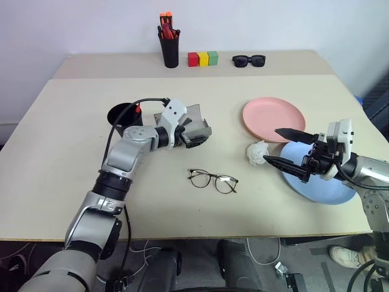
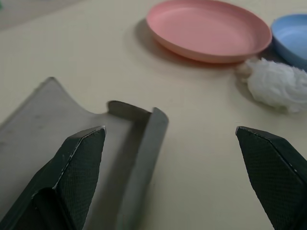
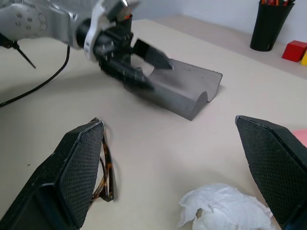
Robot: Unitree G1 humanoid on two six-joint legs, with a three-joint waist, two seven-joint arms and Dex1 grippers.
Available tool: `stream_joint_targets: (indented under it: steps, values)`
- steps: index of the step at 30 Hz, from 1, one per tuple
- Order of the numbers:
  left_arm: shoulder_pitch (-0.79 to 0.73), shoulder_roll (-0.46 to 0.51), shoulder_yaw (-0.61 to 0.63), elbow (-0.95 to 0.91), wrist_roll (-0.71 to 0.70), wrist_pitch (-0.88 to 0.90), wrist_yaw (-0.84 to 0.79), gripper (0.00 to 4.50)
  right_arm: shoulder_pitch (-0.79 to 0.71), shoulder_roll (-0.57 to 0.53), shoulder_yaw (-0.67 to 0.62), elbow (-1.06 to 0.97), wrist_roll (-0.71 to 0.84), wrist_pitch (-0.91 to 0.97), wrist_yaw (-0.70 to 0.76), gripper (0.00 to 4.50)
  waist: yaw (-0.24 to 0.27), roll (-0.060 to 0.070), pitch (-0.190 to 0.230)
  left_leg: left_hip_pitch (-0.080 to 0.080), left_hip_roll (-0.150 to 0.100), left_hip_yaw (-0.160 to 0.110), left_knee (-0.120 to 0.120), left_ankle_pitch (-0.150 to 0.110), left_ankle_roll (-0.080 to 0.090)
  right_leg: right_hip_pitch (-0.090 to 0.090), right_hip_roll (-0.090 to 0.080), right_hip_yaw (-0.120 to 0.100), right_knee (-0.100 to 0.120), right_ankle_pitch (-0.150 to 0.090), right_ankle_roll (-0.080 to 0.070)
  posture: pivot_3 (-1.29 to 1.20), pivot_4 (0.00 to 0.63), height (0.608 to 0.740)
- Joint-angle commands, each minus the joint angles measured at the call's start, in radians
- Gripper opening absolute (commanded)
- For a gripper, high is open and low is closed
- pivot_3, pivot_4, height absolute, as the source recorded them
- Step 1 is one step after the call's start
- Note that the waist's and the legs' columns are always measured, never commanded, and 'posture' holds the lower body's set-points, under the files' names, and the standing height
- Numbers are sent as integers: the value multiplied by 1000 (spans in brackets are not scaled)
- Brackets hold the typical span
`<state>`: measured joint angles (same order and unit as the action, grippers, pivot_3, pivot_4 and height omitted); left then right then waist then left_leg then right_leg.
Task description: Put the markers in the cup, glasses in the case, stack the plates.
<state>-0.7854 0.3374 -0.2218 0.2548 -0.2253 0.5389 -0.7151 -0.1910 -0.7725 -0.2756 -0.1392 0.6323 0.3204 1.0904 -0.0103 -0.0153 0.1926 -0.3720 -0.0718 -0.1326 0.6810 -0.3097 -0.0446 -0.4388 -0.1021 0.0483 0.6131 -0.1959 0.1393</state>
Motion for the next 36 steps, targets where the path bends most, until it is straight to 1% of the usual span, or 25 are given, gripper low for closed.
stream_joint_targets:
  steps: [1,8,9,11,18,23,26,30,32,36]
  values:
    - [-28,-6,-18,10,42,25,8,4468,-5,-1,-16,-36,5,-9,-7,4500,-2,0,0,0,0,0,0,0,0,0,0,0,0,0,0,0,150,740]
    - [-5,-12,-27,24,80,35,6,4468,-4,-5,-19,-33,0,-13,-9,4500,0,0,0,0,0,0,0,0,0,0,0,0,0,0,0,0,150,740]
    - [-1,-10,-32,30,89,26,5,4231,-4,-5,-20,-33,0,-13,-9,4500,0,0,0,0,0,0,0,0,0,0,0,0,0,0,0,0,150,740]
    - [5,-13,-32,34,92,33,2,3611,-5,-4,-20,-32,-1,-15,-10,4500,0,0,0,0,0,0,0,0,0,0,0,0,0,0,0,0,150,740]
    - [2,-18,-30,39,104,29,-14,70,-9,-2,-20,-26,-7,-20,-11,4500,0,0,0,0,0,0,0,0,0,0,0,0,0,0,0,0,150,740]
    - [10,-10,-29,39,97,5,-68,29,-10,1,-22,-24,-13,-24,-12,4500,0,0,0,0,0,0,0,0,0,0,0,0,0,0,0,0,150,740]
    - [3,15,-33,45,93,-26,-140,29,-11,1,-21,-21,-16,-27,-12,4500,-1,0,0,0,0,0,0,0,0,0,0,0,0,0,0,0,150,740]
    - [-15,48,-31,87,99,-167,-247,29,-13,2,-20,-17,-19,-29,-10,4500,-1,0,0,0,0,0,0,0,0,0,0,0,0,0,0,0,150,740]
    - [-25,71,-45,111,120,-274,-305,29,-12,2,-21,-17,-20,-29,-9,4500,0,0,0,0,0,0,0,0,0,0,0,0,0,0,0,0,150,740]
    - [-63,80,-47,192,132,-415,-392,29,-17,3,-19,-13,-23,-31,-9,4500,1,0,0,0,0,0,0,0,0,0,0,0,0,0,0,0,150,740]
